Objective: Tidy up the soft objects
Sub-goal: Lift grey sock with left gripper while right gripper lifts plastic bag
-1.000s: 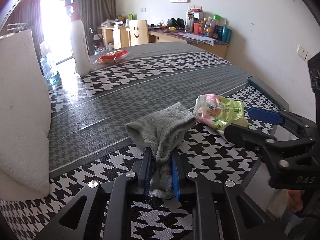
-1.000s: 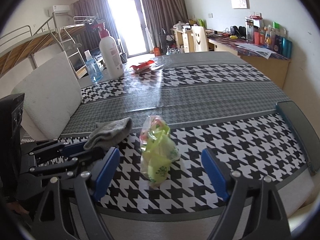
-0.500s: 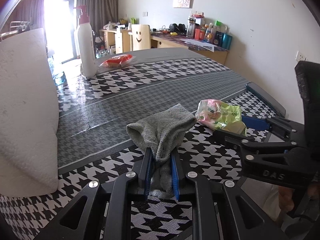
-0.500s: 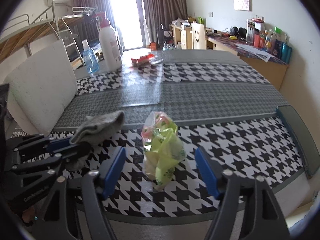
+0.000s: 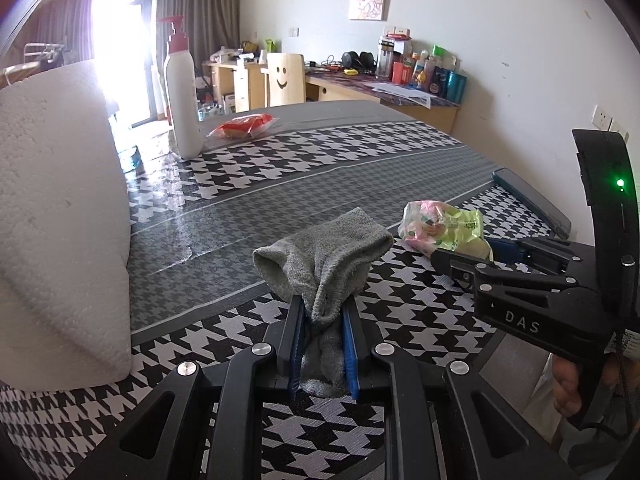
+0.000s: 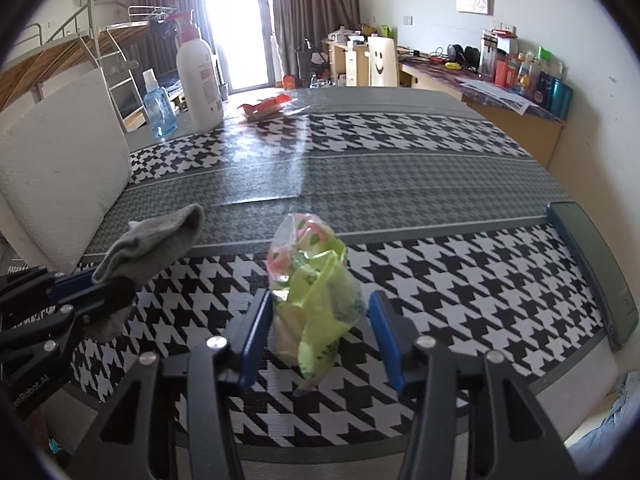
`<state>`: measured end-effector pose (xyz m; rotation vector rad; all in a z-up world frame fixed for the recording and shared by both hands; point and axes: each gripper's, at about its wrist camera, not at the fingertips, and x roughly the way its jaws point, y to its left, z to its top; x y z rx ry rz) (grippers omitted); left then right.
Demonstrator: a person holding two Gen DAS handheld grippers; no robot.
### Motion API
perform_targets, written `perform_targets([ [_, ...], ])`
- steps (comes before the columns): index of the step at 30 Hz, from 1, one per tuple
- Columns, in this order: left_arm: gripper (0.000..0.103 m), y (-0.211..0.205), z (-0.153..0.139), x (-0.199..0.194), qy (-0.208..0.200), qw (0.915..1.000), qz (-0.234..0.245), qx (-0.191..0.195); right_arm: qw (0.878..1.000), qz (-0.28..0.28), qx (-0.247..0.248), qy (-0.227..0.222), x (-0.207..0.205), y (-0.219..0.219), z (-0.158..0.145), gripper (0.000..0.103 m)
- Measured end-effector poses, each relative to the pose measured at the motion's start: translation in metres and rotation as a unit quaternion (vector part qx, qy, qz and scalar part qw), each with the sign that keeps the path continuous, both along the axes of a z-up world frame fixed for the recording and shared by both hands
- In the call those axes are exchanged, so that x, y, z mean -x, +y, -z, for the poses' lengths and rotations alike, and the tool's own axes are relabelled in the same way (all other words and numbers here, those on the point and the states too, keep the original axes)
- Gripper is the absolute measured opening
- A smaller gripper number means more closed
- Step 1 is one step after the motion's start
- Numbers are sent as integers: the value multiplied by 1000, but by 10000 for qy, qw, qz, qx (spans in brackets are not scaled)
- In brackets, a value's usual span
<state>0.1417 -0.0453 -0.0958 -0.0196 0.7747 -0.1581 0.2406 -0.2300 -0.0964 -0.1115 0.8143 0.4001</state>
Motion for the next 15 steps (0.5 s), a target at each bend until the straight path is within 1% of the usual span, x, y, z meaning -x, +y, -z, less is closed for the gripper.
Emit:
perform_targets([
  [2,19,1,-1,2,-26,10000,2,0,10000,2,-18,9,0,0,-1,42],
  [8,19,6,-6,8,-118,9999,-80,37,9999,0,-93,-38,5,-1,-5,36],
  [15,19,13,-11,16,-217,9997,-106,67,9998,-39,-129,-172,13,2,-12,35],
])
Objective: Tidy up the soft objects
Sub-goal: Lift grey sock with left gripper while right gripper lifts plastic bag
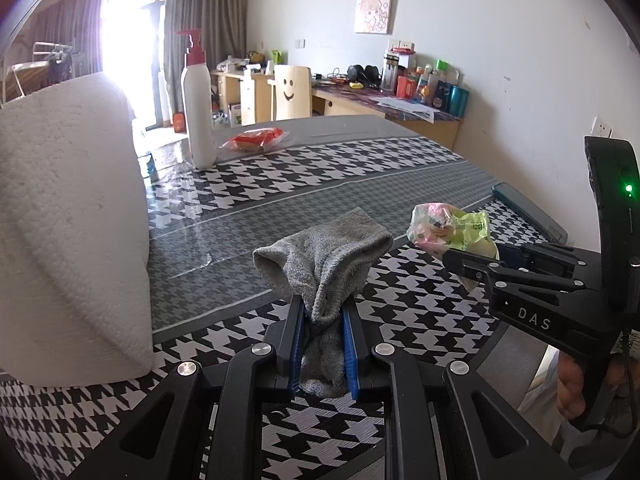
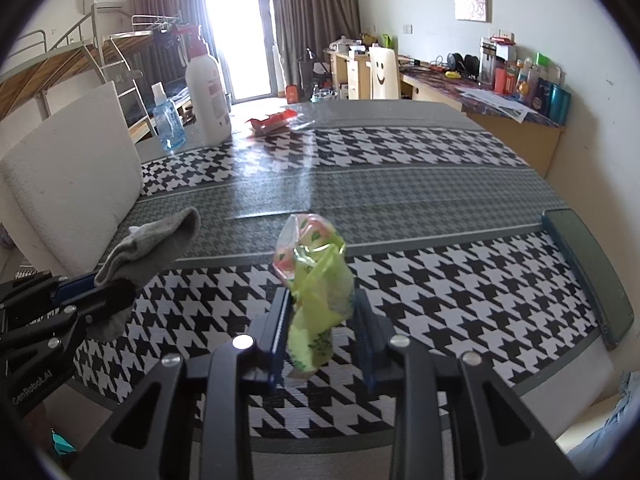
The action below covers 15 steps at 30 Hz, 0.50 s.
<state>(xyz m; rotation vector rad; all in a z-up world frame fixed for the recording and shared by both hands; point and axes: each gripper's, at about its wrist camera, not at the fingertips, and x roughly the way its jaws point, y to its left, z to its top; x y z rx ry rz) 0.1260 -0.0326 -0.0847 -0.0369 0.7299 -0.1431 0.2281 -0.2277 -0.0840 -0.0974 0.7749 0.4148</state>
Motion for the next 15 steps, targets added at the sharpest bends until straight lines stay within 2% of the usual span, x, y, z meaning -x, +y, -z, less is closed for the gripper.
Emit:
perform_targets([
  [15,19,8,-13,12,-232,9997,-66,-7,9996,-97,-90,-265,14,6,-19,35],
])
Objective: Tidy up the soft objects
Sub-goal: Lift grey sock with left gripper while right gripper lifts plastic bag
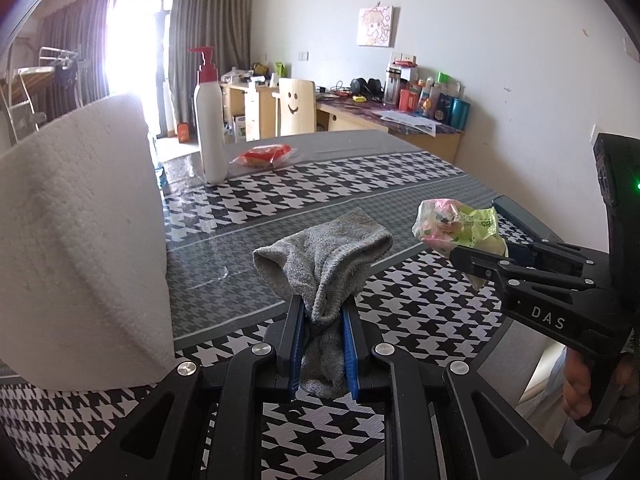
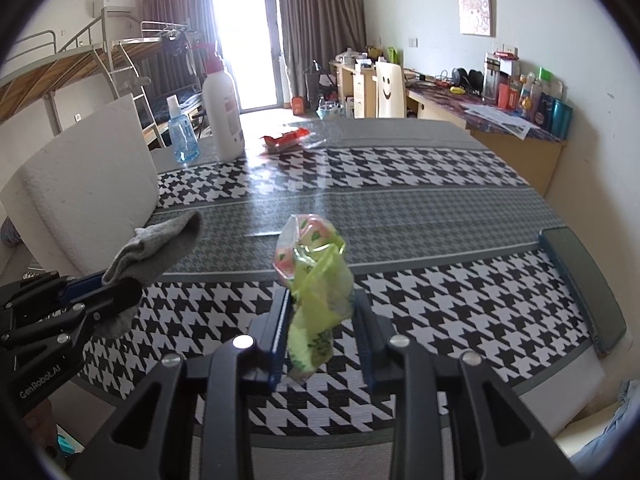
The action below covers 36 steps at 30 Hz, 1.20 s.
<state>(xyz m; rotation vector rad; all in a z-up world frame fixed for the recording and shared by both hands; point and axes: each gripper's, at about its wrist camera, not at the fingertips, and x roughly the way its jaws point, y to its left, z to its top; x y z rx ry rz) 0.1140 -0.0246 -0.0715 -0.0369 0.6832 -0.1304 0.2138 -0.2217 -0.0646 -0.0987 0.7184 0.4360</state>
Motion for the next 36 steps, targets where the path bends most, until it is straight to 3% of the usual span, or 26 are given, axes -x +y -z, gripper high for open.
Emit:
perform_targets([
  [36,19,9,-46,9,-719,9971,-61,-237,9967,-87,-394,-710,9,-4,-44,35],
])
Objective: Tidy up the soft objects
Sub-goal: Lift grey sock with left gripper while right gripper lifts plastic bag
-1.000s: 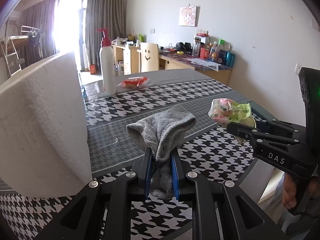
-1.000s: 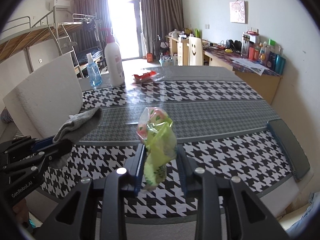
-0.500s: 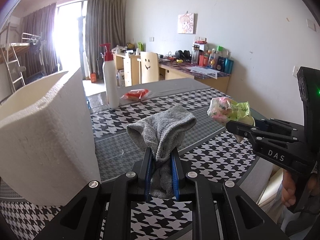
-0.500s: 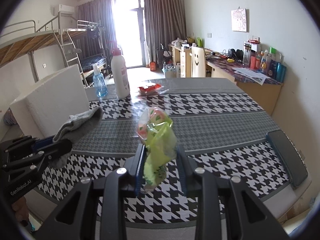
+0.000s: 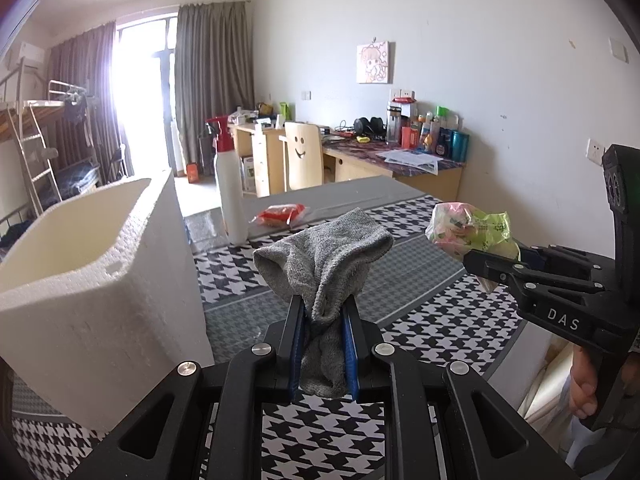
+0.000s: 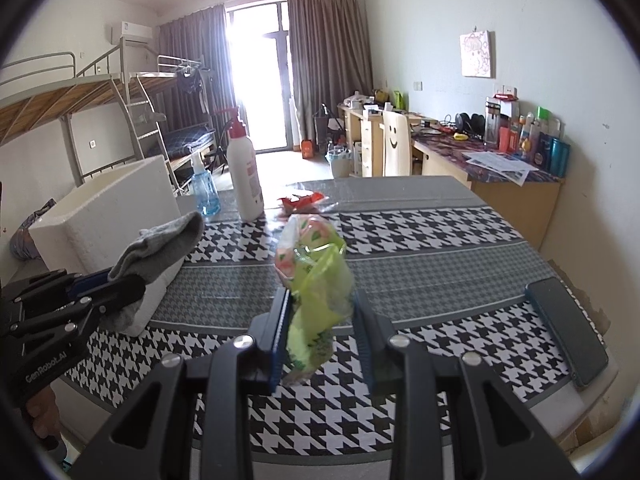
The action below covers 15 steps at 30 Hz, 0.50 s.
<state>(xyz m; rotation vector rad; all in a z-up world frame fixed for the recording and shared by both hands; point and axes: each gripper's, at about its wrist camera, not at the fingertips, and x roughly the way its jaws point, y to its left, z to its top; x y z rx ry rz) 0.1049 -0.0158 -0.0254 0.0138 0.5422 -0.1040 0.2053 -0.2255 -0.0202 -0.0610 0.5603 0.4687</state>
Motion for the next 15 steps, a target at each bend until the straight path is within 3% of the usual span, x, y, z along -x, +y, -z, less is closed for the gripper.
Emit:
perform_targets([
  [15,19,1,-17,1,-282,9996,-19,-82,9996,-135,-75,-247,2,6,-15,35],
])
